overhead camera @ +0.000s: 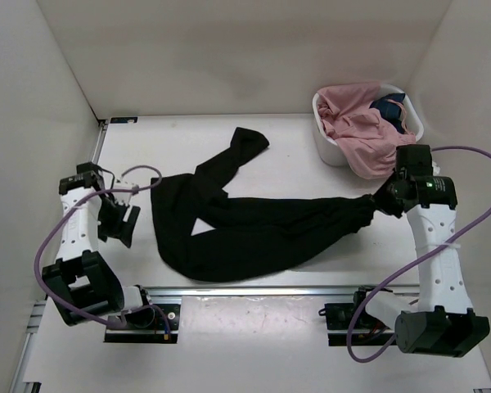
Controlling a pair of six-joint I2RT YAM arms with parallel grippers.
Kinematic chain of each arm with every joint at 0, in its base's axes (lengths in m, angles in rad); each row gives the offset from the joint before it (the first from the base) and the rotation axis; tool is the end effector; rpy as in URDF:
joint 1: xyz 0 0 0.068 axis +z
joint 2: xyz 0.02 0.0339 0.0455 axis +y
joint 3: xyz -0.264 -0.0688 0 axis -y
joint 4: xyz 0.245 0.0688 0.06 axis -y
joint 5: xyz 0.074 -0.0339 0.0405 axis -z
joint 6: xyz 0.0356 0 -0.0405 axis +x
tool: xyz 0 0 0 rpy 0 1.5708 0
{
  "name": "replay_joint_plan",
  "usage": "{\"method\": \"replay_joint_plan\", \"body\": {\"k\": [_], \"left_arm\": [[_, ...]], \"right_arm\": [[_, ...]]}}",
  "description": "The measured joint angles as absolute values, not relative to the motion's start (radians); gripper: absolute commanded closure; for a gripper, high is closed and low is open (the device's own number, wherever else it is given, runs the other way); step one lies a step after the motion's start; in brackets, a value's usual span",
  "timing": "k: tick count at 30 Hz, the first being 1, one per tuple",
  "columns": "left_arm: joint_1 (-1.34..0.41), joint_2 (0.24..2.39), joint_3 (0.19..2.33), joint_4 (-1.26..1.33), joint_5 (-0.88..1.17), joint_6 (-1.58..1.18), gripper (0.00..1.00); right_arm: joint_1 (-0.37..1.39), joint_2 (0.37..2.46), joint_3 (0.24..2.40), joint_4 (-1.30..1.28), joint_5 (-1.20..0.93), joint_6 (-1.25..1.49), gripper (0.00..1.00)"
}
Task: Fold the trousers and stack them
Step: Flatten the trousers out
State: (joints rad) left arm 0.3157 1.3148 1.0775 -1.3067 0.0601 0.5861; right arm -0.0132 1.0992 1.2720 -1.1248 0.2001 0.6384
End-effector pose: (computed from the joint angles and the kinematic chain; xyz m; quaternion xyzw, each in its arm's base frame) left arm 0.1987 0.0626 0.2601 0.1351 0.9903 -0.0212 0.0251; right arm 0.1941 -0.0096 0.3612 0.3322 0.8882 0.0026 0.3175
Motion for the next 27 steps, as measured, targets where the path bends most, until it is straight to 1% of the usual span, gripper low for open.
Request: {"method": "replay_joint_plan", "body": {"k": [4,7,8,9,10,16,22,23,24,25,26,27], "left_arm": [[0.306,1.378,1.233,-1.262,0.105,0.558,0.12],[0.281,1.507,1.319,-1.204,0.159,0.505,0.11],[0.267,1.558,1.339,-1.179,0.172,0.482,0.08],[0.25,1.611,1.358,-1.158,0.182,0.46,0.08],[0.235,1.657,1.373,-1.138,0.194,0.439,0.07],[0.16,1.931,1.505,-1.043,0.261,0.318,0.05],[0.119,2.101,1.615,-0.955,0.27,0.25,0.04],[0.11,2.125,1.621,-0.945,0.271,0.244,0.11],[0.099,2.14,1.638,-0.954,0.267,0.241,0.22],[0.092,2.143,1.642,-0.947,0.288,0.24,0.38],[0.084,2.154,1.649,-0.948,0.31,0.241,0.82],[0.078,2.168,1.662,-0.958,0.319,0.238,0.86]], "right_arm": [[-0.061,1.061,1.187,-1.122,0.226,0.605,1.0],[-0.064,1.054,1.106,-1.113,0.205,0.596,1.0],[-0.064,1.054,1.083,-1.105,0.198,0.595,1.0],[-0.064,1.054,1.067,-1.1,0.191,0.595,1.0],[-0.064,1.054,1.057,-1.097,0.184,0.595,1.0],[-0.064,1.051,1.028,-1.062,0.166,0.594,1.0],[-0.064,1.04,0.987,-1.042,0.162,0.593,1.0],[-0.064,1.035,0.98,-1.043,0.162,0.593,1.0],[-0.064,1.032,0.972,-1.043,0.162,0.593,1.0],[-0.064,1.029,0.966,-1.043,0.162,0.592,1.0],[-0.065,1.029,0.963,-1.046,0.163,0.592,1.0],[-0.067,1.032,0.963,-1.045,0.163,0.59,1.0]]}}
